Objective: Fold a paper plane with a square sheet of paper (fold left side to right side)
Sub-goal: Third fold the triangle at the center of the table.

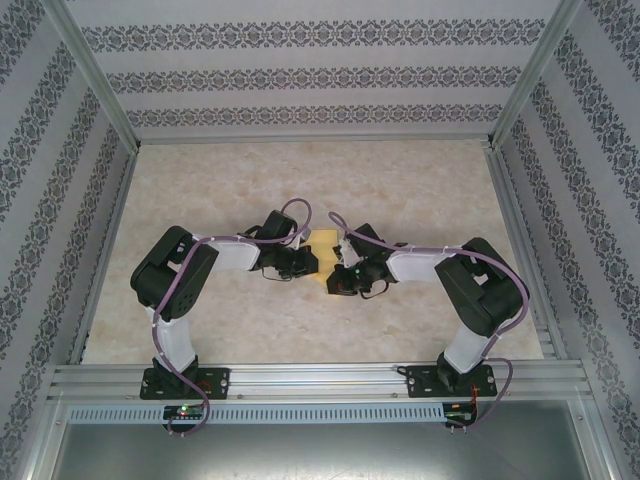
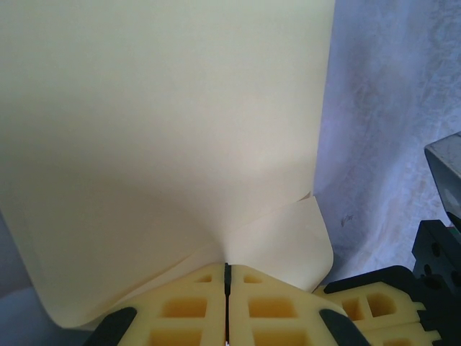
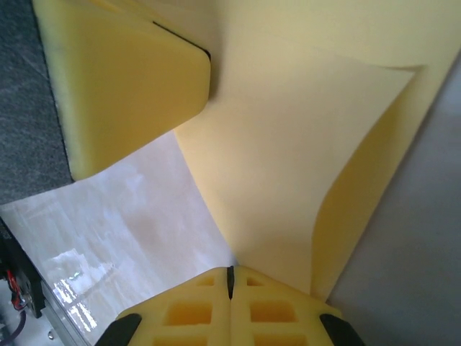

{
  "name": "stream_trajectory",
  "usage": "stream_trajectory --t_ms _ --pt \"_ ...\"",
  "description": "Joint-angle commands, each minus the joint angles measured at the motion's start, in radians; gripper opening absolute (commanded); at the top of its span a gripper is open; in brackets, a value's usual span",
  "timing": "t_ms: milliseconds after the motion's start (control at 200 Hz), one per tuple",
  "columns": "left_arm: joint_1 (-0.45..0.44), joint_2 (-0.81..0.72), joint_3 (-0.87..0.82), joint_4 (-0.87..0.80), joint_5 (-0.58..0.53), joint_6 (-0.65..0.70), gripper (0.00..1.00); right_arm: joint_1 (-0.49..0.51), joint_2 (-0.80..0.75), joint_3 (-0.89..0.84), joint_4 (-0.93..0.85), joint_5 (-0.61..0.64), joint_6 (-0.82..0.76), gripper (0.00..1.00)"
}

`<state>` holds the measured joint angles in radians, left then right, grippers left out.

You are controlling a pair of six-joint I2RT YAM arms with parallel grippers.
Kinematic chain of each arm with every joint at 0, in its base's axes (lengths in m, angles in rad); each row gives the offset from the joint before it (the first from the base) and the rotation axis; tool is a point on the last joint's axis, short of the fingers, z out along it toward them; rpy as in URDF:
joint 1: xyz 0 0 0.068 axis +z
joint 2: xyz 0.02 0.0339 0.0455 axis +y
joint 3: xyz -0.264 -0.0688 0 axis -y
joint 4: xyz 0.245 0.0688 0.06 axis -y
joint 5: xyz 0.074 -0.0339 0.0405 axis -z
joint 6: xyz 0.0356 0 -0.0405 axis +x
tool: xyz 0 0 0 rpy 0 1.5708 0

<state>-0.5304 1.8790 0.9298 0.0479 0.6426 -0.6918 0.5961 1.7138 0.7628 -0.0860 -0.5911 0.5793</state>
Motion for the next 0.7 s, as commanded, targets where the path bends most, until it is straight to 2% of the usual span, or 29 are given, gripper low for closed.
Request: stream_trajectory --t_ms 0,335,520,694 --pt "-0.017 0.042 -0.005 -0.095 -0.069 0.03 0.09 -0.013 -0.016 -0.061 -0.051 0.003 0.026 0.01" --pt "-0.017 0.043 -0.003 -0.096 -0.073 0.03 0.09 -0.051 -0.084 -0.141 -0.041 -0.013 0.022 0.0" --pt "-0.017 0.042 -0.002 -0.087 -0.063 0.022 0.09 -0.049 -0.208 -0.086 -0.107 -0.001 0.017 0.0" --pt "-0.017 0.041 -0.004 -0.084 -0.064 0.02 0.09 -0.025 -0.177 -0.024 -0.05 -0.013 0.058 0.0"
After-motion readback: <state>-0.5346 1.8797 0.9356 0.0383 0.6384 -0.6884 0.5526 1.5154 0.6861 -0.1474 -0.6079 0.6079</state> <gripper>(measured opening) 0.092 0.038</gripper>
